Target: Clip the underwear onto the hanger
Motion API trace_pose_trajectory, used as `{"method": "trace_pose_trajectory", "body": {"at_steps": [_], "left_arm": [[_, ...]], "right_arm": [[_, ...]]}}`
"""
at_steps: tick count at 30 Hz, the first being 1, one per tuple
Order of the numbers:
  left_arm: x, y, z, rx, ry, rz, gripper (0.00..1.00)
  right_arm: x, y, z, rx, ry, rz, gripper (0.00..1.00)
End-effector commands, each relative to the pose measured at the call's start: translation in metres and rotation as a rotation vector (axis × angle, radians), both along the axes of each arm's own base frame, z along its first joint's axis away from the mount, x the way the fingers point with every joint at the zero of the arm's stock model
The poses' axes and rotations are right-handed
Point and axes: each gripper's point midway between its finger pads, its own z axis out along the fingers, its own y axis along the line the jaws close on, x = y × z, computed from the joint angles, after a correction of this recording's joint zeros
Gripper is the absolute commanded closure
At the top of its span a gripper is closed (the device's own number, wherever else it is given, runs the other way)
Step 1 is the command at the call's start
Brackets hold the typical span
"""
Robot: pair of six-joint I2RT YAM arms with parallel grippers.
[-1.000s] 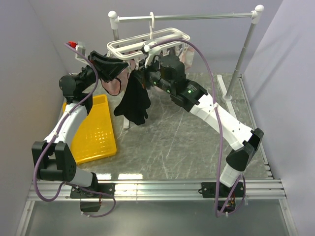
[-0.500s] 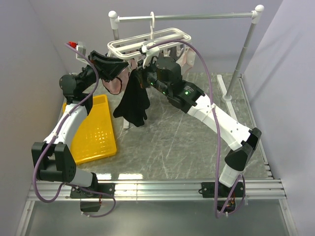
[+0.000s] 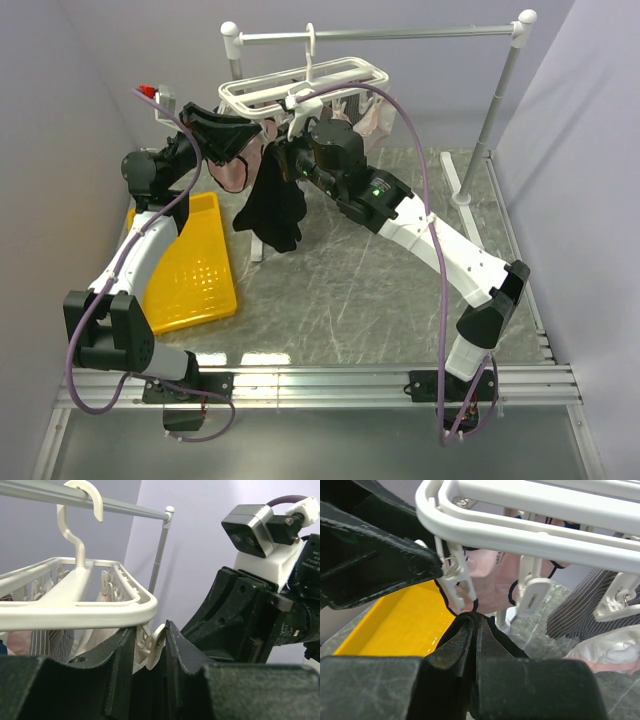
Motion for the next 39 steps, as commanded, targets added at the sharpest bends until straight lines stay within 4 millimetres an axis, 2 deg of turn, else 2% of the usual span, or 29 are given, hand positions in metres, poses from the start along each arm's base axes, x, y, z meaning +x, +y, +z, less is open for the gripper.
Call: {"method": "trace_pose_trajectory", "body": {"at_steps": [1,11,18,24,39], "left_arm": [[-0.009,0.003,0.016,-0.018,-0.054,0.040,1.00],[-0.008,0.001,0.003,0.015,-0.015,0.078,0.99],[-0.012,0.004,0.006,0.001,-0.016,0.100,1.00],[-0.015,0.005,0.010,-0.003,-0.026,0.104,1.00],[-0.013,0.000,0.004,0.016,-0.036,0.117,0.99]], "right_arm": [[-0.002,0.004,0.020,0.064,-0.022,-0.013,1.00],[0.003,0.002,0.019,0.069,-0.016,-0.043,1.00],[0.005,0.001,0.010,0.054,-0.008,-0.057,1.00],[0.005,0.004,0.013,0.068,-0.003,-0.053,1.00],[0.005,0.009,0.018,0.100,0.007,-0.041,1.00]]}}
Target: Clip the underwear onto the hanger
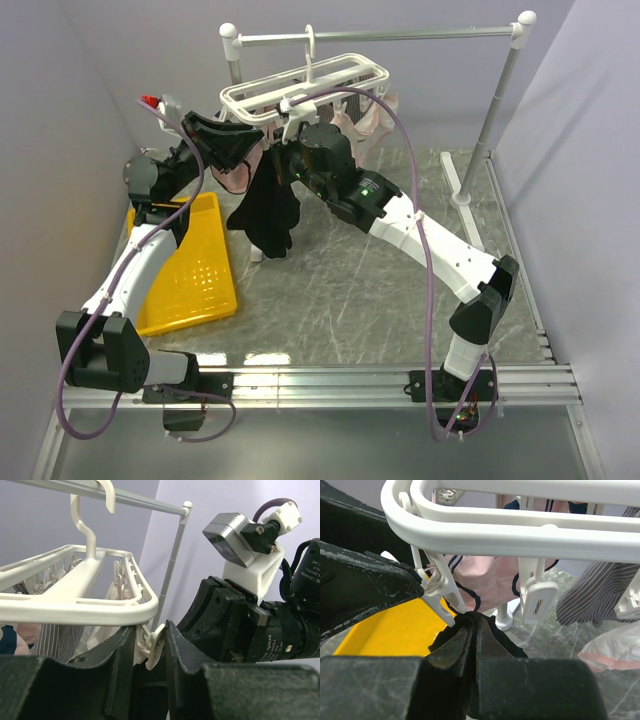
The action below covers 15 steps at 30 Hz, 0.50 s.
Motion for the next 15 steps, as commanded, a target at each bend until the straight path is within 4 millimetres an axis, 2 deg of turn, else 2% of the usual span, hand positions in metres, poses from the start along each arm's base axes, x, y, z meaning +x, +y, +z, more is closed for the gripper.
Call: {"method": "trace_pose_trajectory", "body": {"at_steps": [1,15], "left_arm": [[-0.007,0.000,0.011,-0.001,-0.051,0.019,0.99],[-0.005,0.000,0.005,0.025,-0.064,0.036,1.00]], "right_arm": [[-0.004,0.001,0.043,0.103,-0.056,0.002,1.00],[-0.012,-0.002,0.053,0.127,-0.061,0.021,1.00]]}}
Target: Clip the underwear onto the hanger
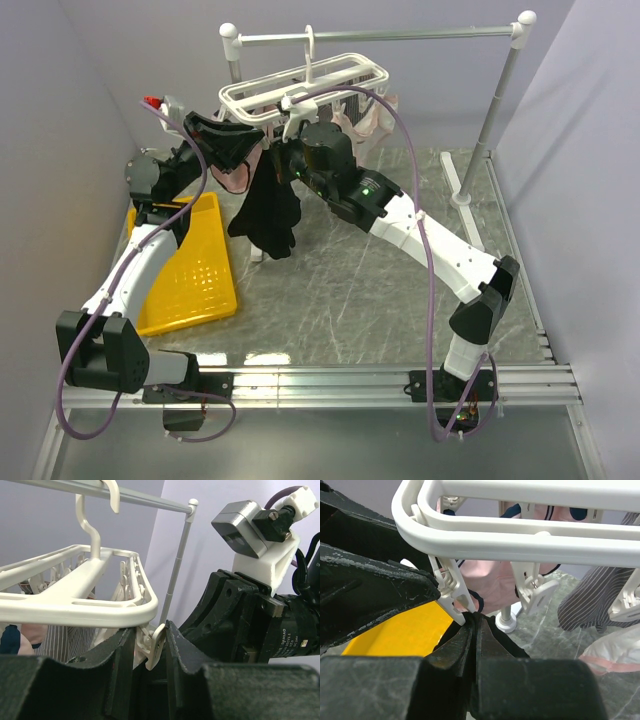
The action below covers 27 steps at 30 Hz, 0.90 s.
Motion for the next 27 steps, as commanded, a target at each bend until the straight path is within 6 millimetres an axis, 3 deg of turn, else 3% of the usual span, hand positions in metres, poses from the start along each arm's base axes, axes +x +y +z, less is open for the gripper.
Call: {"method": "trace_pose_trajectory", "body": {"at_steps": [1,8,27], "left_arm": [[-0.009,0.001,0.008,0.007,-0.049,0.012,1.00],[-0.007,0.000,0.006,0.014,-0.043,0.013,0.99],[-0.015,-0.004,0.001,0.009,-0.005,-0.042,0.99]], "right_arm": [[-0.011,-0.004,0.048,0.106,-0.064,0.017,1.00],[-0.014,-0.006,0.050,0.111,-0.067,0.022,1.00],[-0.023,-0.010,0.086,0.180,-0.123,0.055,1.00]]}}
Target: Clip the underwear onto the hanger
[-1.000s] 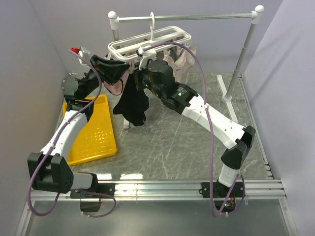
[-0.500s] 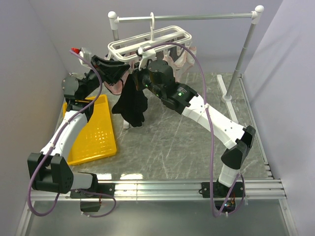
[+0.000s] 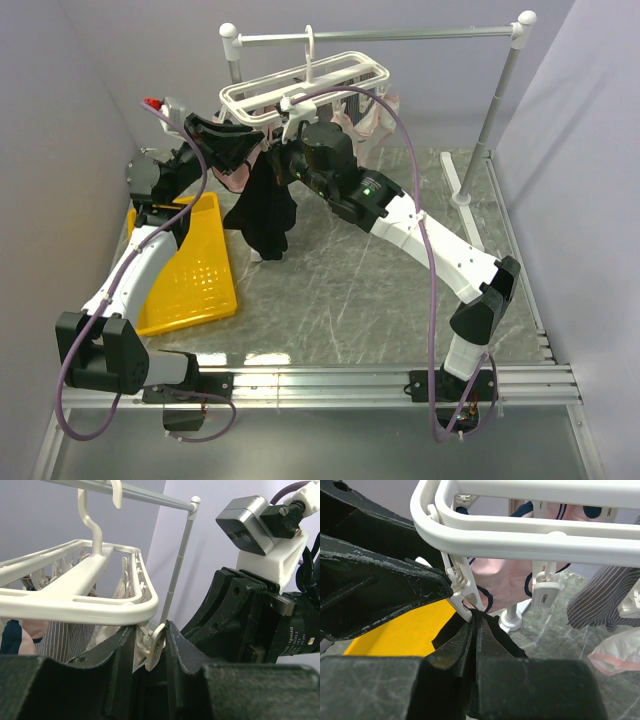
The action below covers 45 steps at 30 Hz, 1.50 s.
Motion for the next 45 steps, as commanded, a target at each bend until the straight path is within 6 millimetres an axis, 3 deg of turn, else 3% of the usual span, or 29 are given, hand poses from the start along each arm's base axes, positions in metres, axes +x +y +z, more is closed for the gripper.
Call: {"method": "trace_pose_trajectory", "body": {"at_steps": [1,9,35,45], "left_arm": [[-0.016,-0.005,0.006,0.002,-0.016,-0.048,1.00],[-0.019,-0.006,0.001,0.013,-0.007,-0.059,0.99],[-0.017,-0.006,-0.008,0.035,0.016,-0.062,1.00],[-0.017,-0.007,-0.012,0.042,0.026,-0.065,0.99]], "right_arm": [[-0.017,-0.013,0.088,0.184,-0.134,0.015,1.00],[-0.018,-0.017,0.106,0.214,-0.164,0.013,1.00],[-0.023,-0.029,0.128,0.244,-0.201,0.024,1.00],[-0.025,-0.035,0.149,0.284,-0.234,0.022,1.00]]}}
